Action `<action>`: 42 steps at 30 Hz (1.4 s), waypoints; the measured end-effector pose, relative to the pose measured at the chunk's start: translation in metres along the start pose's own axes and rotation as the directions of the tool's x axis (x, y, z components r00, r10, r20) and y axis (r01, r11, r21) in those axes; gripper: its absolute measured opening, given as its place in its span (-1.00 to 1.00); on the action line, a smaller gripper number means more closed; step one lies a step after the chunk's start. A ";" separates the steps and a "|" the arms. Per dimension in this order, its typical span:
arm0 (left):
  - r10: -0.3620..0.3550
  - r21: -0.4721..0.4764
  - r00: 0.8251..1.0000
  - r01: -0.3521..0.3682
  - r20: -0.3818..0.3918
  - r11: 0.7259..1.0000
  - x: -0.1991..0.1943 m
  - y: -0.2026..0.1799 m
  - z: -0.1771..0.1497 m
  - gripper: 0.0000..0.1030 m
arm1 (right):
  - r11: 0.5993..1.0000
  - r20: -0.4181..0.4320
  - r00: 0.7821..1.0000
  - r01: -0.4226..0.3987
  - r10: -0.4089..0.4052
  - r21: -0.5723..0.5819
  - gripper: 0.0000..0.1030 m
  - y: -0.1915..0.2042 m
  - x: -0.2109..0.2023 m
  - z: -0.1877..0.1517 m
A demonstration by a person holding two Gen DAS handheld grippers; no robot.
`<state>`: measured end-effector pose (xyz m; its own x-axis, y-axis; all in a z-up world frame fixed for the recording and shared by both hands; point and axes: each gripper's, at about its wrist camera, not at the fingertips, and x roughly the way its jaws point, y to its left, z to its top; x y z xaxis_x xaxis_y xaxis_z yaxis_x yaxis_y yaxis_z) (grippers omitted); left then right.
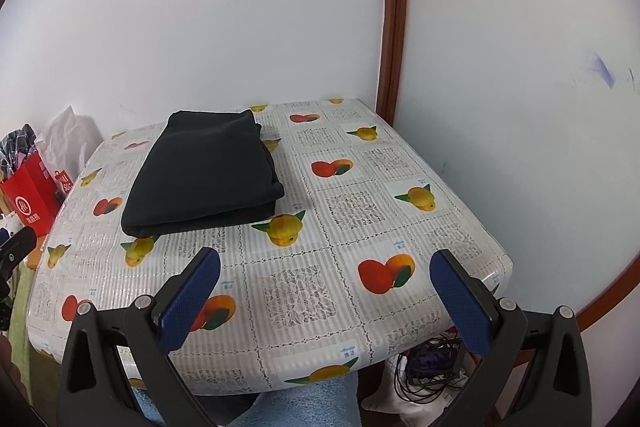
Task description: Fold small clothes
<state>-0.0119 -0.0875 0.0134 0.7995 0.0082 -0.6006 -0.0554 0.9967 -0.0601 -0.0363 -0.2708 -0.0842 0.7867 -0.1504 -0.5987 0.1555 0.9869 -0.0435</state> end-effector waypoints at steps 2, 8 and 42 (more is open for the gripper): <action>-0.002 0.000 1.000 0.002 -0.004 1.000 0.001 -0.001 -0.001 0.82 | 1.000 -0.002 1.000 0.001 -0.001 -0.001 1.00 0.001 0.000 0.000; -0.004 -0.004 1.000 0.004 -0.011 1.000 0.003 -0.001 -0.002 0.82 | 1.000 0.004 1.000 0.003 -0.003 -0.009 1.00 0.003 -0.002 0.001; 0.000 -0.013 1.000 0.000 -0.004 1.000 0.000 0.005 -0.001 0.82 | 1.000 0.014 1.000 0.020 -0.020 -0.012 1.00 0.003 -0.007 0.002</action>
<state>-0.0127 -0.0825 0.0128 0.7972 0.0081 -0.6036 -0.0633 0.9955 -0.0703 -0.0398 -0.2664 -0.0781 0.7918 -0.1710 -0.5864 0.1643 0.9843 -0.0653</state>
